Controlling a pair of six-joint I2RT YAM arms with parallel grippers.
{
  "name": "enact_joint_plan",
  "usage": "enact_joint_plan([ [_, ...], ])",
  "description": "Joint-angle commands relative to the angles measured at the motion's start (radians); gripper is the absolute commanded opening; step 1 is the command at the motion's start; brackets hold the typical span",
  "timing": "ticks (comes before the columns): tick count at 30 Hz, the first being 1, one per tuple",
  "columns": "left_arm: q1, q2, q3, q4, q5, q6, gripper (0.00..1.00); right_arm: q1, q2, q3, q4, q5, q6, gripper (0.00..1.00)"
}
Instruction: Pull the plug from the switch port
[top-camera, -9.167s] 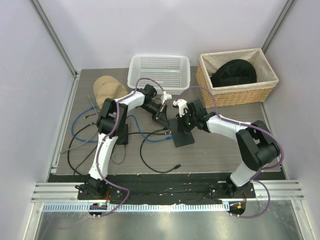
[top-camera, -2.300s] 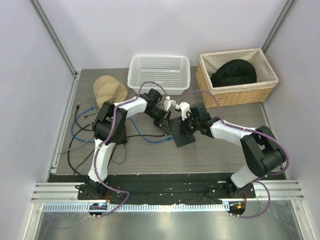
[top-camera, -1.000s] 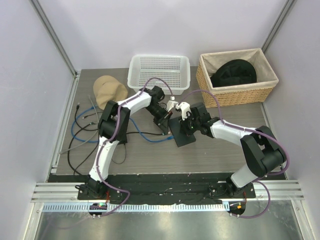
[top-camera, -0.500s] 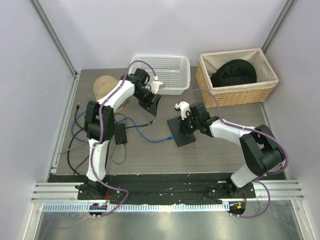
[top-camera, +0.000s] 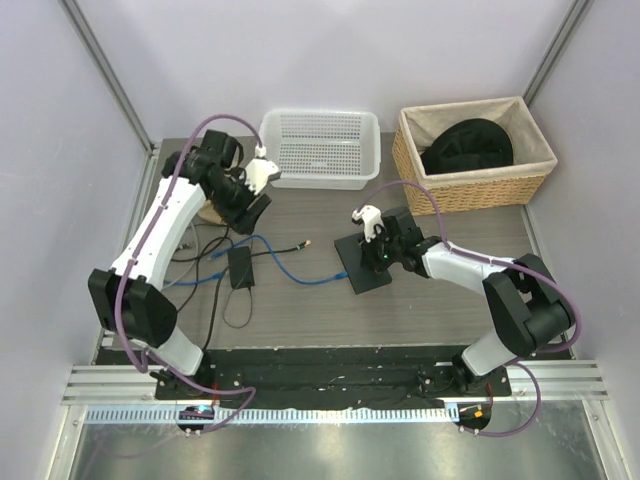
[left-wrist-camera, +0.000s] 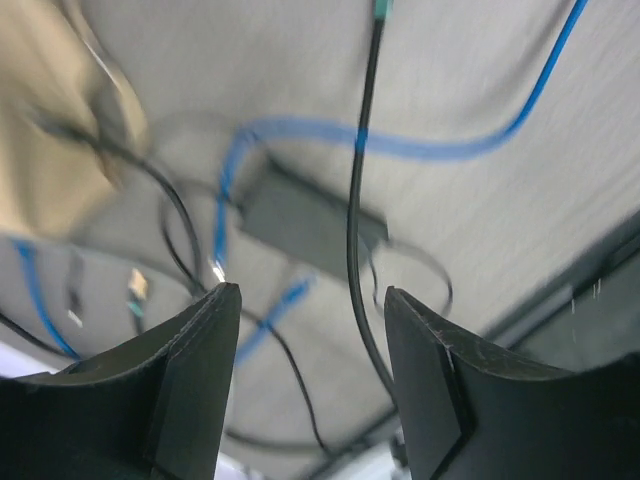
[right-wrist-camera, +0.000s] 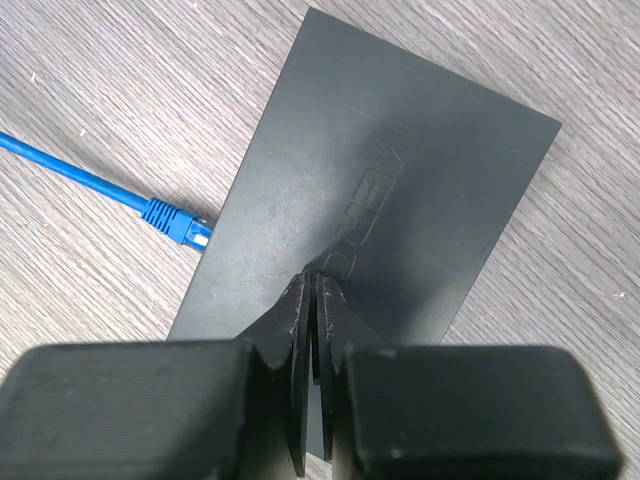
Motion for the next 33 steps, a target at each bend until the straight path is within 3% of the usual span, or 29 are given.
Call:
enact_joint_plan([
  [1, 0.035, 0.029, -0.072, -0.195, -0.073, 0.036, 0.63, -0.005, -0.015, -0.003, -0.014, 0.011, -0.01, 0.09],
  [8, 0.041, 0.084, -0.121, -0.261, 0.035, -0.035, 0.64, -0.008, 0.013, 0.018, -0.033, 0.002, -0.015, 0.09],
  [15, 0.04, 0.086, -0.265, -0.197, -0.154, -0.028, 0.62, -0.008, 0.017, 0.021, -0.036, 0.0, -0.015, 0.09],
  [17, 0.041, 0.086, -0.272, -0.197, -0.198, 0.0, 0.49, -0.008, 0.013, 0.018, -0.033, -0.001, -0.015, 0.09],
  [18, 0.044, 0.087, -0.261, -0.202, -0.206, 0.006, 0.35, -0.008, 0.013, 0.018, -0.033, 0.0, -0.016, 0.09],
  [19, 0.049, 0.087, -0.247, -0.205, -0.208, 0.008, 0.0, -0.008, 0.009, 0.017, -0.03, 0.0, -0.015, 0.09],
  [22, 0.079, 0.067, -0.178, -0.191, -0.252, 0.005, 0.0, -0.008, 0.008, 0.013, -0.03, -0.001, -0.015, 0.09],
  [24, 0.107, 0.011, -0.161, -0.109, -0.404, 0.002, 0.0, -0.008, 0.006, 0.013, -0.028, 0.0, -0.015, 0.09],
  [30, 0.208, -0.193, -0.242, 0.14, -0.646, 0.258, 0.0, -0.008, 0.008, 0.012, -0.026, 0.0, -0.015, 0.09],
  [33, 0.27, -0.236, -0.281, 0.292, -0.693, 0.336, 0.0, -0.008, 0.019, 0.021, -0.036, -0.003, -0.018, 0.09],
])
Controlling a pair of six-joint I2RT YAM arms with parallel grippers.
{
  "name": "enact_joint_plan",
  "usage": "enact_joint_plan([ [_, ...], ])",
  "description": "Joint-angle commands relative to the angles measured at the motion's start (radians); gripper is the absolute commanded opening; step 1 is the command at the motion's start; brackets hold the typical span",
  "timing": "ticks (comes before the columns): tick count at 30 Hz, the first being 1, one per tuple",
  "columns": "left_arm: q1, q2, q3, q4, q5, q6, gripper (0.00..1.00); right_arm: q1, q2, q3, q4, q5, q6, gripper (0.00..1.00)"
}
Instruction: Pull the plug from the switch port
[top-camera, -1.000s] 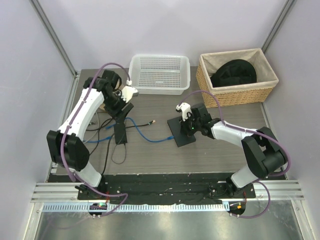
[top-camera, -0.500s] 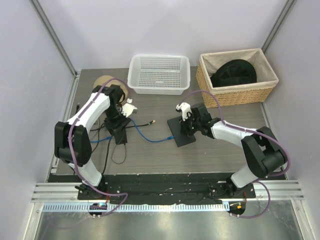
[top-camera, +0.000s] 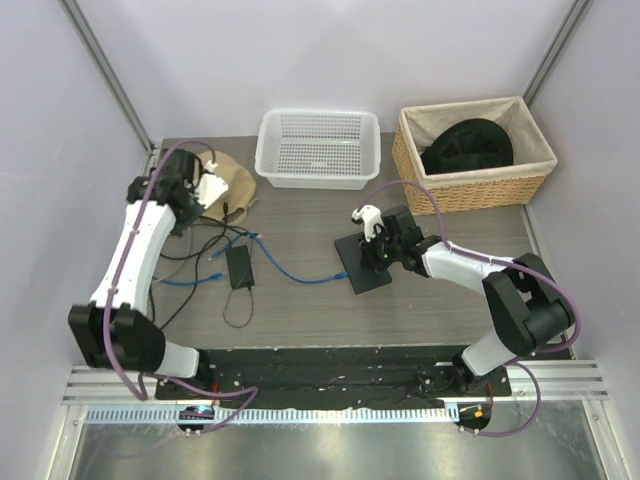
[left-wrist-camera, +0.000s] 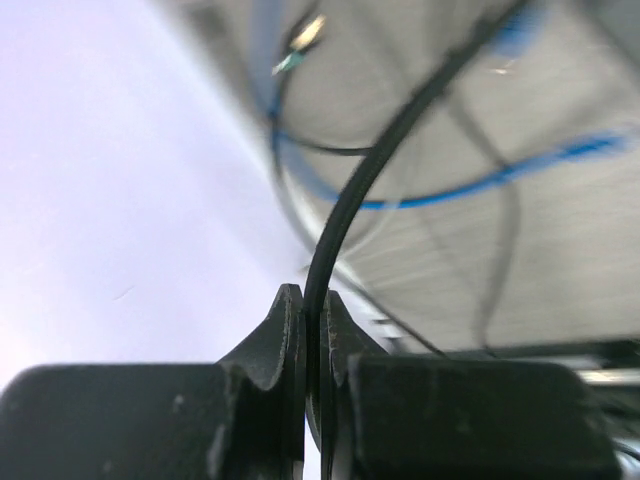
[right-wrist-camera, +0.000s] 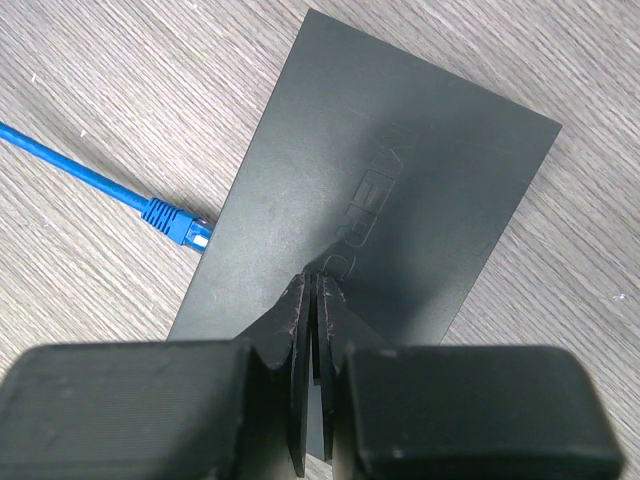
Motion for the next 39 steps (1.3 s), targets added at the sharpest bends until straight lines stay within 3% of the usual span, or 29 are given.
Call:
enact_joint_plan([
  [1, 0.085, -0.095, -0.039, 0.274, -0.162, 0.18, 0.0, -0.002, 0.016, 0.021, -0.03, 0.001, -0.018, 0.09],
  [7, 0.223, -0.179, -0.084, 0.442, 0.009, 0.283, 0.0, -0.002, 0.013, 0.019, -0.022, 0.004, -0.019, 0.09],
  [8, 0.249, -0.197, -0.037, 0.364, 0.303, 0.304, 0.0, -0.002, 0.011, 0.016, -0.022, 0.004, -0.021, 0.09],
  [9, 0.264, -0.202, -0.024, 0.148, 0.423, 0.432, 0.0, -0.003, 0.01, 0.016, -0.022, 0.004, -0.021, 0.09],
  [11, 0.26, -0.202, -0.032, 0.022, 0.609, 0.493, 0.0, -0.002, 0.007, 0.013, -0.022, 0.004, -0.019, 0.09],
  [13, 0.254, -0.198, -0.038, -0.038, 0.671, 0.453, 0.0, -0.003, 0.005, 0.012, -0.021, 0.004, -0.018, 0.09],
  [14, 0.254, -0.198, -0.059, 0.001, 0.665, 0.363, 0.0, -0.005, 0.004, 0.012, -0.019, 0.004, -0.019, 0.09],
  [15, 0.254, -0.202, -0.078, 0.156, 0.557, 0.265, 0.0, -0.003, 0.002, 0.01, -0.018, 0.004, -0.018, 0.09],
  [16, 0.254, -0.201, -0.096, 0.246, 0.476, 0.071, 0.0, -0.005, 0.002, 0.009, -0.016, 0.005, -0.016, 0.09],
  [18, 0.254, -0.187, -0.125, 0.408, 0.229, -0.024, 0.0, -0.006, 0.004, 0.01, -0.016, 0.005, -0.018, 0.09],
  [21, 0.254, -0.178, -0.131, 0.515, 0.025, -0.156, 0.0, -0.005, 0.014, 0.018, -0.022, 0.004, -0.016, 0.09],
  [24, 0.255, -0.178, -0.167, 0.58, -0.048, -0.254, 0.0, -0.005, 0.025, 0.027, -0.03, 0.001, -0.021, 0.09],
  [25, 0.254, -0.166, -0.173, 0.575, -0.044, -0.267, 0.08, -0.005, 0.027, 0.03, -0.032, -0.001, -0.023, 0.09],
  [27, 0.249, -0.144, -0.174, 0.534, -0.028, -0.3, 0.45, -0.005, 0.028, 0.033, -0.03, 0.002, -0.026, 0.09],
  [28, 0.244, -0.127, -0.167, 0.517, 0.002, -0.325, 0.51, -0.005, 0.025, 0.032, -0.027, 0.004, -0.027, 0.1],
  [31, 0.24, -0.142, -0.104, 0.451, 0.196, -0.42, 0.59, -0.005, 0.022, 0.028, -0.025, 0.004, -0.026, 0.09],
  [32, 0.237, -0.156, -0.083, 0.449, 0.416, -0.432, 0.61, -0.005, 0.022, 0.027, -0.024, 0.007, -0.024, 0.1],
  [35, 0.183, -0.164, -0.052, 0.463, 0.852, -0.461, 0.74, -0.005, 0.03, 0.032, -0.025, 0.007, -0.023, 0.09],
  [39, -0.039, -0.046, 0.0, 0.472, 1.019, -0.579, 0.75, -0.006, 0.036, 0.039, -0.028, 0.008, -0.023, 0.09],
])
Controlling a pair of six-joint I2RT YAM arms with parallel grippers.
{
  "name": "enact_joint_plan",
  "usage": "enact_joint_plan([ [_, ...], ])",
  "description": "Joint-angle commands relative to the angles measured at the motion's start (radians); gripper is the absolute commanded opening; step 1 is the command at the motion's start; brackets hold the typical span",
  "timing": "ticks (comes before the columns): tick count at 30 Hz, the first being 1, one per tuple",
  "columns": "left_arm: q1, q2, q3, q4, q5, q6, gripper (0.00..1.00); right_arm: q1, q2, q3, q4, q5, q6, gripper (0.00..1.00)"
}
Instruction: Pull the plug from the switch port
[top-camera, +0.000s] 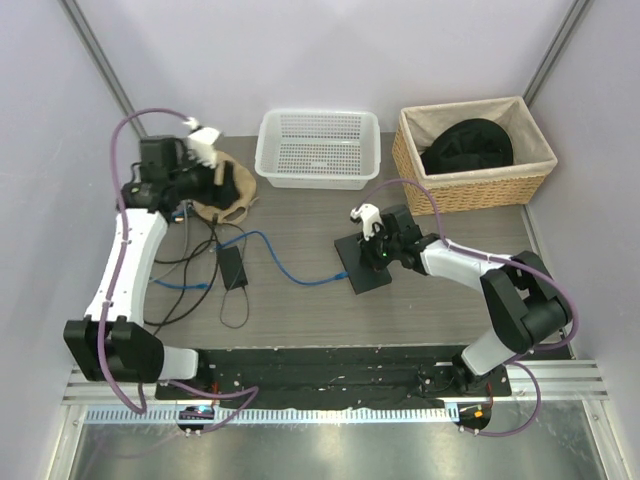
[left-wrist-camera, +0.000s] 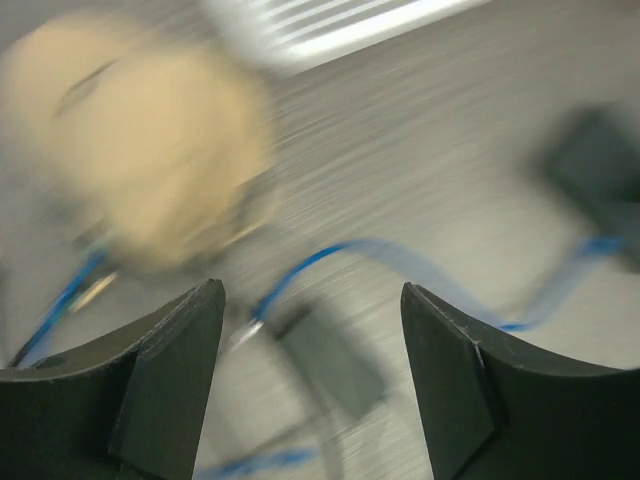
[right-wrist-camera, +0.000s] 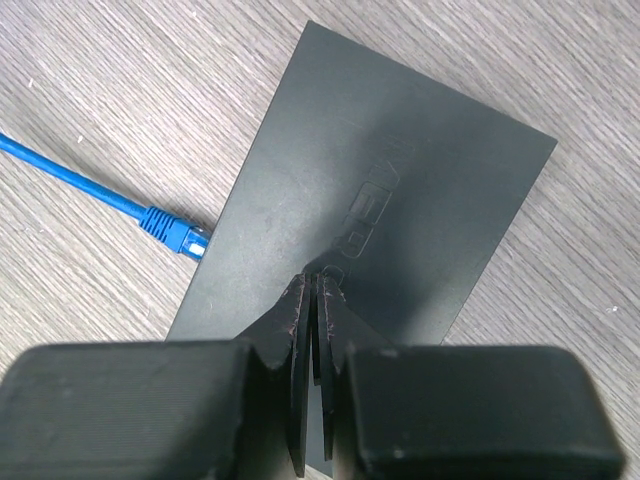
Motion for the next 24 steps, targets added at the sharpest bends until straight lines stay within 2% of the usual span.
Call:
enact_joint_plan([
  [1, -0.21, 0.089, 0.066, 0.065, 0.429, -0.196, 0.75, -0.01, 0.016, 0.019, -0.02, 0.011, -0.008, 0.09],
  [3, -0.285, 0.136, 0.03, 0.14, 0.432, -0.247, 0.74, -0.014, -0.008, 0.01, -0.002, 0.03, 0.002, 0.08],
  [6, -0.367, 0.239, -0.007, 0.159, 0.42, -0.266, 0.7, -0.039, -0.045, 0.028, 0.018, 0.034, 0.043, 0.06],
  [8, -0.388, 0.29, -0.036, 0.18, 0.432, -0.295, 0.69, -0.062, -0.065, 0.045, 0.018, 0.044, 0.063, 0.05],
  [12, -0.419, 0.425, -0.038, 0.208, 0.434, -0.264, 0.58, -0.105, -0.114, 0.063, -0.014, 0.059, 0.075, 0.05],
  [17, -0.477, 0.618, 0.077, 0.153, 0.4, -0.195, 0.5, -0.128, -0.139, 0.031, -0.049, 0.1, 0.058, 0.05],
  [24, -0.546, 0.819, 0.264, 0.153, 0.408, -0.213, 0.49, -0.143, -0.127, 0.019, -0.092, 0.094, 0.064, 0.05],
])
